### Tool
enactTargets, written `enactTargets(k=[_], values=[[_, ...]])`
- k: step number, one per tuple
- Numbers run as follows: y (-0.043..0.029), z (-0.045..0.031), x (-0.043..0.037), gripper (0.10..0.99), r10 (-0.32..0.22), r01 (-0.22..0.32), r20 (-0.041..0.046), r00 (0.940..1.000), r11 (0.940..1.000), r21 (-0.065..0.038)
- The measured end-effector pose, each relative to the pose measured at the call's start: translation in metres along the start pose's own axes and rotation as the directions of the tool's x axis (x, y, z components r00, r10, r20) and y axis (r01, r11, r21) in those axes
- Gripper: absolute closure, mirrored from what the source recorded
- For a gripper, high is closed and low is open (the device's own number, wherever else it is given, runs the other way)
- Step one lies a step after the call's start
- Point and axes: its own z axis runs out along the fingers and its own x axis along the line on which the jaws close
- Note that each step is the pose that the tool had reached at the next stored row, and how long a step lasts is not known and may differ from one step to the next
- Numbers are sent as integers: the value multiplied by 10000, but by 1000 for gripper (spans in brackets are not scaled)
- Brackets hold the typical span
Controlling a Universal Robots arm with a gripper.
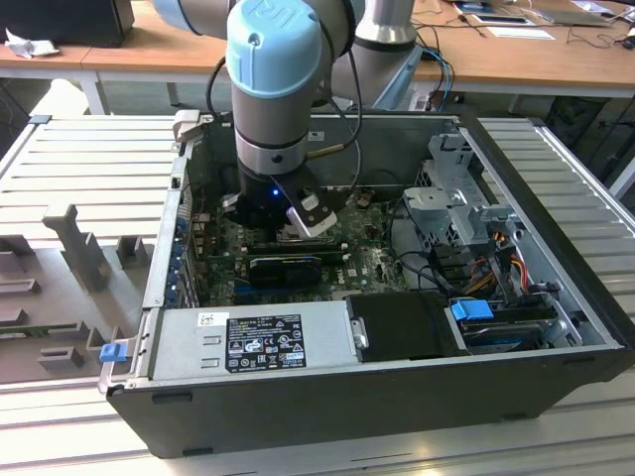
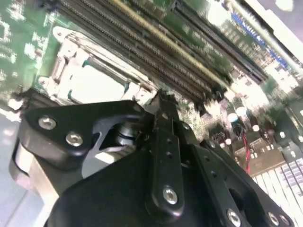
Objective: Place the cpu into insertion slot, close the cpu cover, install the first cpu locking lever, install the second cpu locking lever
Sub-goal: 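Install the second cpu locking lever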
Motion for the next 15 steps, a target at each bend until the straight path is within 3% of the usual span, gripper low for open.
enactTargets(k=[3, 8, 12, 15], values=[[11, -47, -7, 980, -1, 1, -2, 10000, 10000, -1], [-1, -51, -124, 980, 13, -13, -66, 10000, 10000, -9], [-35, -66, -126, 980, 48, -49, -63, 10000, 9999, -166], [-78, -76, -122, 980, 68, -69, -58, 10000, 9998, -194]])
